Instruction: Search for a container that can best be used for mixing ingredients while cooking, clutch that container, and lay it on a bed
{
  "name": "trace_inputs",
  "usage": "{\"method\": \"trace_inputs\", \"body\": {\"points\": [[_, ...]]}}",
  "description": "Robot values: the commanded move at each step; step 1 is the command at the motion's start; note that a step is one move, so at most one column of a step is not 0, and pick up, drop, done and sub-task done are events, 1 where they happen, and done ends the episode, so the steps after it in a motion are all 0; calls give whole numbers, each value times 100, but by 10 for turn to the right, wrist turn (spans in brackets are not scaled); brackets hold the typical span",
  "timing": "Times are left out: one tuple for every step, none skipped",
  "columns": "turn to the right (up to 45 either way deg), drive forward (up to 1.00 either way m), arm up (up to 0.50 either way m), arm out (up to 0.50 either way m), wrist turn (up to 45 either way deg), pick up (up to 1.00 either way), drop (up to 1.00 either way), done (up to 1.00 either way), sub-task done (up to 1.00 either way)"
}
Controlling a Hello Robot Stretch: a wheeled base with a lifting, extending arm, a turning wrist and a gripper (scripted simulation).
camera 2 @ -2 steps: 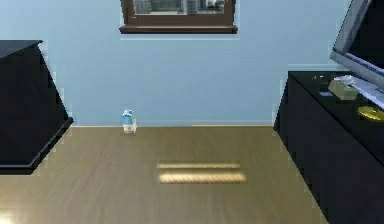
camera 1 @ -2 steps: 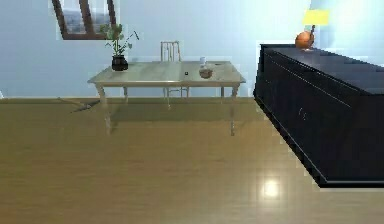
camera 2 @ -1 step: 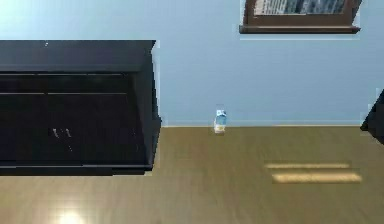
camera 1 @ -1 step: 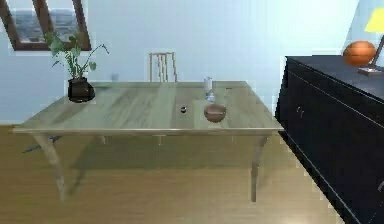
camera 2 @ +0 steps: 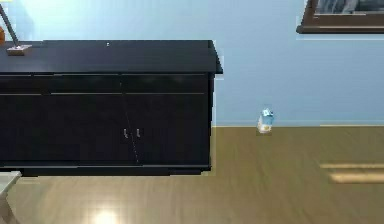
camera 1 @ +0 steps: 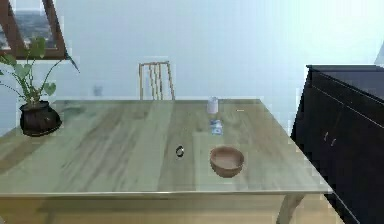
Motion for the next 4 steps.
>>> {"method": "trace_inputs", "body": {"points": [[-450, 0, 0, 0, 0, 0, 0, 0, 0], [-300, 0, 0, 0, 0, 0, 0, 0, 0], [0, 0, 50, 0, 0, 0, 0, 0, 0], [0, 0, 38, 0, 0, 0, 0, 0, 0]]}}
